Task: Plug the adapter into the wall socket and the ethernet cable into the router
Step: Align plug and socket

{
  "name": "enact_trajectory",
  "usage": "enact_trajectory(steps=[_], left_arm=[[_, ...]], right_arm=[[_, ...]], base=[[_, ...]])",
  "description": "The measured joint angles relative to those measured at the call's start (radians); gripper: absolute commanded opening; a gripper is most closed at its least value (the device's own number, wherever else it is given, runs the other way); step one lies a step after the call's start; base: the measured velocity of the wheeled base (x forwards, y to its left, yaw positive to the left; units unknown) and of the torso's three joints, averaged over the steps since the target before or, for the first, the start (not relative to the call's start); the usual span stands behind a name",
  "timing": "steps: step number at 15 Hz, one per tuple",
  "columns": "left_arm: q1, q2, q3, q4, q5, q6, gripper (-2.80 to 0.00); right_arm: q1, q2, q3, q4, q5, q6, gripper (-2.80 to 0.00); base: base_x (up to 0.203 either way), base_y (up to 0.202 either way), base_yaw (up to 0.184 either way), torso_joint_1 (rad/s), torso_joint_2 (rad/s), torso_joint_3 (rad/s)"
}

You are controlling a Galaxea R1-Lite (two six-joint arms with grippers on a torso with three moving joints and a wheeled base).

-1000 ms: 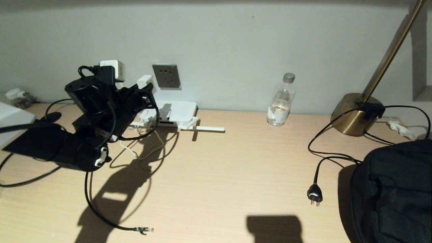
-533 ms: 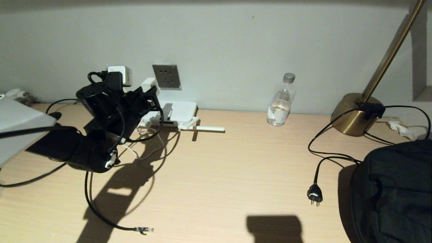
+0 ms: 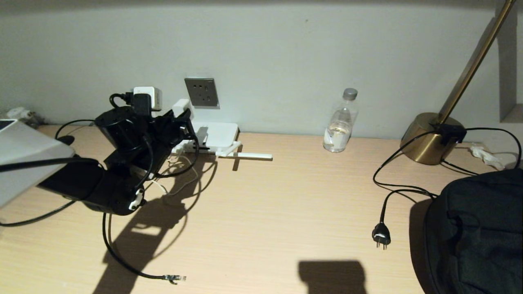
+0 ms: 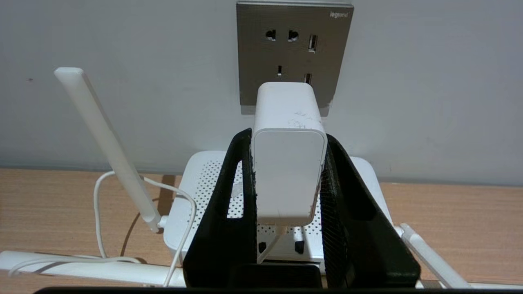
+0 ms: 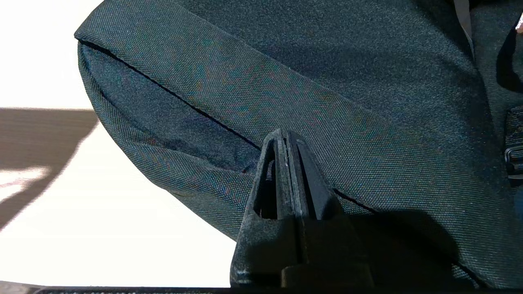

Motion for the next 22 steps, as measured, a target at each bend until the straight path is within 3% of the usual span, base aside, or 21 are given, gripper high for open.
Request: enact_trajectory(steps=[10, 22], left_arm=[[-0.006, 0.024, -0.012, -0.054, -0.012, -0.011, -2.80], [-0.004, 0.145, -0.202, -0.049, -0.032, -0.008, -2.80]], right_arm=[[0.000, 0.000, 0.000, 0.000, -0.001, 0.000, -2.80], [0.000, 0.000, 0.000, 0.000, -0.001, 0.000, -2.80]], base=[[0.000, 0.000, 0.000, 0.000, 0.00, 0.000], [0.000, 0.000, 0.000, 0.000, 0.00, 0.000]])
